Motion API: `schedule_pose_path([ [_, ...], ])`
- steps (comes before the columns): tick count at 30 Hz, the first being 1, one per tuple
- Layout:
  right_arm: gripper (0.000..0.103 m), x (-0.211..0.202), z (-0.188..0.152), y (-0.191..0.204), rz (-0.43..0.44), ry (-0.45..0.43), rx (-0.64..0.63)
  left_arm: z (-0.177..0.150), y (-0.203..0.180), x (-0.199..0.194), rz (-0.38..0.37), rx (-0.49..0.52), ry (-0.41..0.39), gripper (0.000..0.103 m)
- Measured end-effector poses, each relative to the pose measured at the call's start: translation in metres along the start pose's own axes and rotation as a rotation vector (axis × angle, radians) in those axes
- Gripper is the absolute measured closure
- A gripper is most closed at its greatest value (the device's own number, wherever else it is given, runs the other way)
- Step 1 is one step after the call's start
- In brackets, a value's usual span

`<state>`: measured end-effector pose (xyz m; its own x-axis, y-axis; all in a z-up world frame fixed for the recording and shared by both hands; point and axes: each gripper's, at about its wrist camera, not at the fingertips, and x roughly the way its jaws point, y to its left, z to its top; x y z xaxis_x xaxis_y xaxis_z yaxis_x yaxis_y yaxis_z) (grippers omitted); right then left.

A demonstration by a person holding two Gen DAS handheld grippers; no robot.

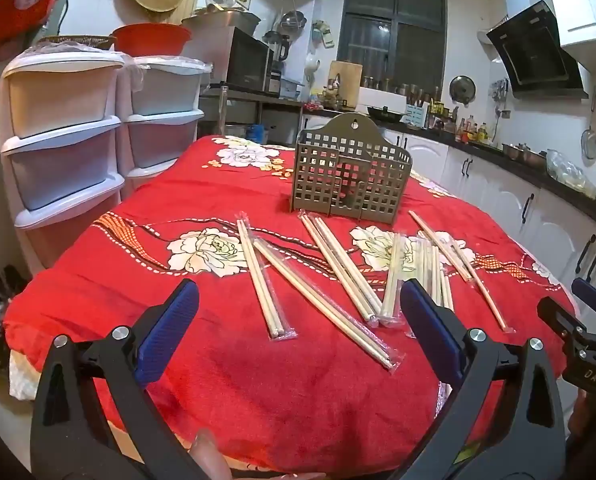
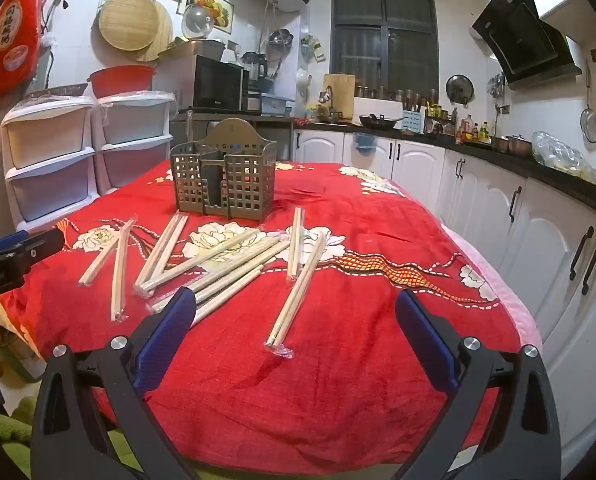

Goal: Organize utensils

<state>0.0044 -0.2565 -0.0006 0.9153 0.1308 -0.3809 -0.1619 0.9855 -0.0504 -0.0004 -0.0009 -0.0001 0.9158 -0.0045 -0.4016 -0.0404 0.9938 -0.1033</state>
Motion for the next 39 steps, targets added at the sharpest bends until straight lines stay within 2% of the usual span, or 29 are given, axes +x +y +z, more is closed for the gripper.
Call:
schedule_pose_path([
  [39,0.006,-0.0017,0.0017,0.0017,0.000,-0.006,-0.002,0.0002,-0.0036,0.0004,-0.016,-0.006,-0.006,0.011],
])
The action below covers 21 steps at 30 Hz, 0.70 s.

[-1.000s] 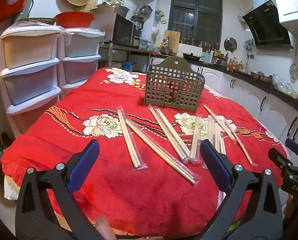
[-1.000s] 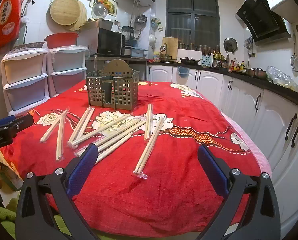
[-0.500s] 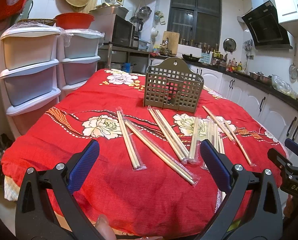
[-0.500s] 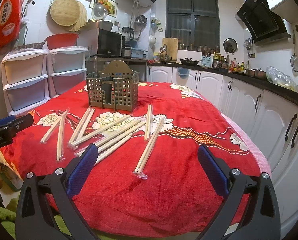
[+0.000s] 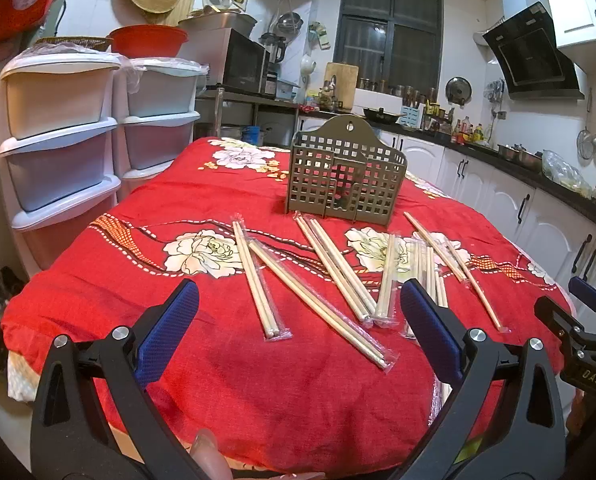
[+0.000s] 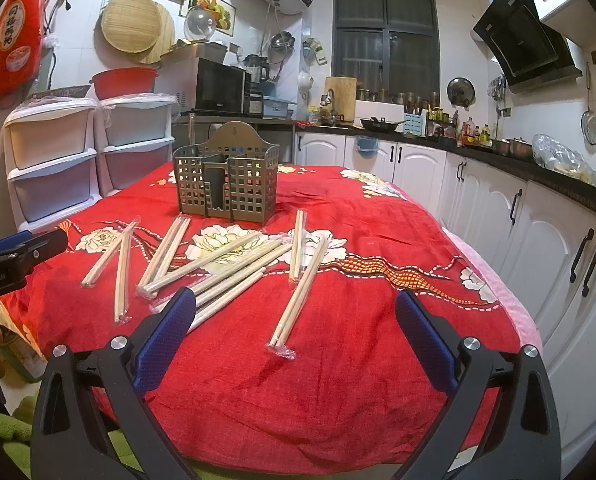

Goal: Organize utensils

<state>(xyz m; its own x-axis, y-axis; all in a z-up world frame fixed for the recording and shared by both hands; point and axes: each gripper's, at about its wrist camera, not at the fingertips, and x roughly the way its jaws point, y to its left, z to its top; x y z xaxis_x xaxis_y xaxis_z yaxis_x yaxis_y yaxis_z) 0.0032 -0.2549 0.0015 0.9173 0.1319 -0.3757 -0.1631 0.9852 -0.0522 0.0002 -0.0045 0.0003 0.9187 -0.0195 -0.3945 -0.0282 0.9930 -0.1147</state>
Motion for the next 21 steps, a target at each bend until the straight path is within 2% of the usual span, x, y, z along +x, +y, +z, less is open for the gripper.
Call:
schedule_pose_path([
  [21,0.006,0.002,0.004,0.003,0.022,0.013,-0.013,0.001,0.012,0.005,0.010,-0.036,0.023,0.011],
])
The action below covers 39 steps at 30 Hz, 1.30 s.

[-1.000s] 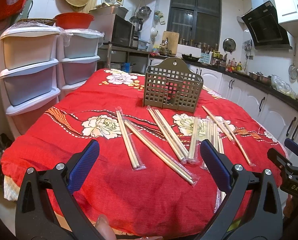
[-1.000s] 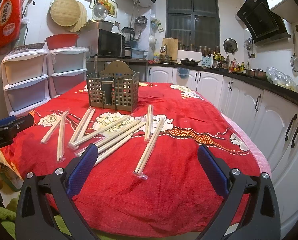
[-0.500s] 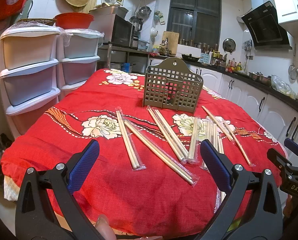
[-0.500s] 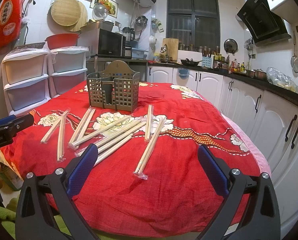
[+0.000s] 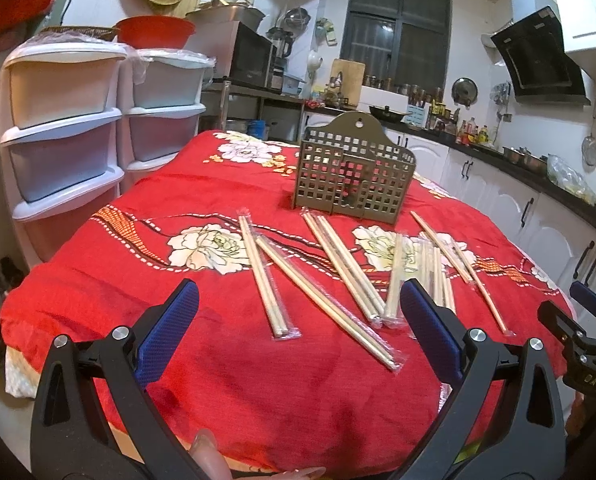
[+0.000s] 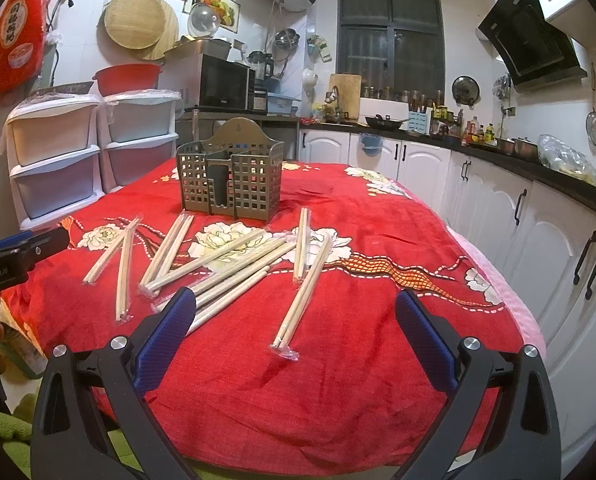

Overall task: Organize utensils
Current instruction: 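Close the left tool on a wrapped chopstick pair while the right tool grasps another pair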

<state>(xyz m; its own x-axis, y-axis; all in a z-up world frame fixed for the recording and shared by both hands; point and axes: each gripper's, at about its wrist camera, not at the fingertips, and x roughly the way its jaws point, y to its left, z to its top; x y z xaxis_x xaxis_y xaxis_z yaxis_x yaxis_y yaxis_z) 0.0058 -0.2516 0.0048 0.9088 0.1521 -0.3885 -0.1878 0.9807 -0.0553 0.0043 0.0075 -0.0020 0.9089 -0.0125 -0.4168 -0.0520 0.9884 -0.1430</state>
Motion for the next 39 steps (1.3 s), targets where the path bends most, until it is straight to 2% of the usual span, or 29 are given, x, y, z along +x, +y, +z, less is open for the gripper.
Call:
schedule_pose_path([
  [15,0.006,0.039,0.020,0.013,0.092,0.094,-0.041,0.021,0.036,0.016,0.066,-0.045,0.040,0.011],
  [21,0.006,0.059,0.042,0.019,0.118,0.109,-0.062,0.031,0.045,0.036,0.072,-0.052,0.111,0.011],
  [26,0.006,0.074,0.058,0.021,0.128,0.120,-0.081,0.042,0.056,0.046,-0.033,-0.089,0.132,0.011],
  [33,0.006,0.101,0.076,0.015,0.164,0.163,-0.056,0.062,0.061,0.073,-0.086,-0.112,0.190,0.011],
  [36,0.006,0.114,0.084,0.009,0.165,0.185,-0.044,0.068,0.062,0.096,-0.085,-0.113,0.247,0.011],
  [39,0.006,0.132,0.093,-0.001,0.156,0.217,-0.032,0.071,0.066,0.123,-0.124,-0.146,0.343,0.012],
])
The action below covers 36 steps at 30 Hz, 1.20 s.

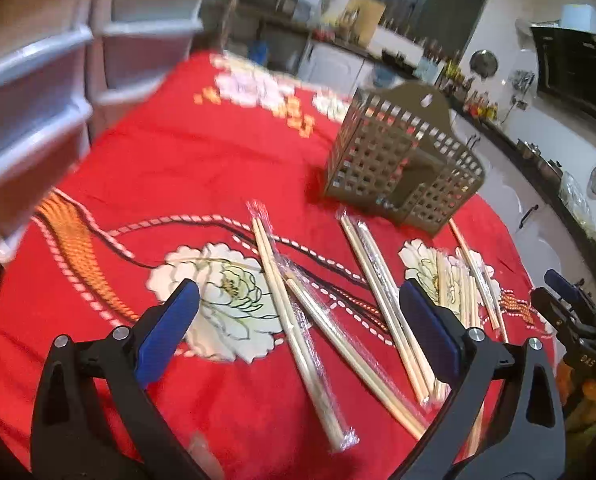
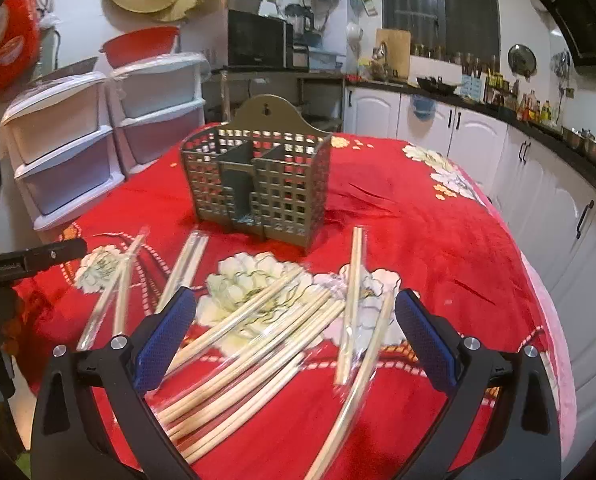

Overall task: Organize utensils
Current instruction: 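Close the left tool on a wrapped chopstick pair while the right tool grasps another pair, then lift the chopsticks with the left tool while the right tool carries its pair over the caddy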

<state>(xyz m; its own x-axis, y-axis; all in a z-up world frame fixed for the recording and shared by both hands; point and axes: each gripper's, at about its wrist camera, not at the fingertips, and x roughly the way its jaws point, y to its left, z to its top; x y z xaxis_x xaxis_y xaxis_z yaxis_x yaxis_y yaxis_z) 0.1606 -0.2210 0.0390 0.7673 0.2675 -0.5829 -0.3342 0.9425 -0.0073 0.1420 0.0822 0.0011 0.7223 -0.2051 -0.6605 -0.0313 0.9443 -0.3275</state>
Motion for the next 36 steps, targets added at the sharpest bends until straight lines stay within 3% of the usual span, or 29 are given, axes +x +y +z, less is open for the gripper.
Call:
schedule_pose_path([
  [8,0.006,0.039,0.020,-0.034,-0.018,0.065,0.029,0.027,0.009,0.045,-0.005,-0.045,0.114,0.034],
  [15,0.007,0.079,0.037,-0.060,-0.059,0.148,0.006,0.040,0.023,0.084,-0.040,-0.100,0.229,0.040],
  [19,0.024,0.112,0.045,-0.071,-0.028,0.235,0.017,0.046,0.021,0.092,-0.015,-0.079,0.232,0.043],
  [22,0.038,0.135,0.049,-0.078,0.003,0.290,0.034,0.050,0.021,0.097,0.009,-0.065,0.235,0.054],
  [29,0.052,0.175,0.055,-0.081,0.070,0.366,0.045,0.060,0.028,0.108,0.050,-0.053,0.237,0.082],
  [31,0.063,0.183,0.056,-0.083,0.095,0.384,0.072,0.061,0.029,0.110,0.055,-0.041,0.235,0.086],
  [35,0.072,0.195,0.057,-0.087,0.110,0.399,0.110,0.062,0.029,0.111,0.065,-0.025,0.228,0.092],
  [36,0.079,0.196,0.058,-0.087,0.102,0.400,0.110,0.062,0.028,0.111,0.071,-0.017,0.226,0.094],
])
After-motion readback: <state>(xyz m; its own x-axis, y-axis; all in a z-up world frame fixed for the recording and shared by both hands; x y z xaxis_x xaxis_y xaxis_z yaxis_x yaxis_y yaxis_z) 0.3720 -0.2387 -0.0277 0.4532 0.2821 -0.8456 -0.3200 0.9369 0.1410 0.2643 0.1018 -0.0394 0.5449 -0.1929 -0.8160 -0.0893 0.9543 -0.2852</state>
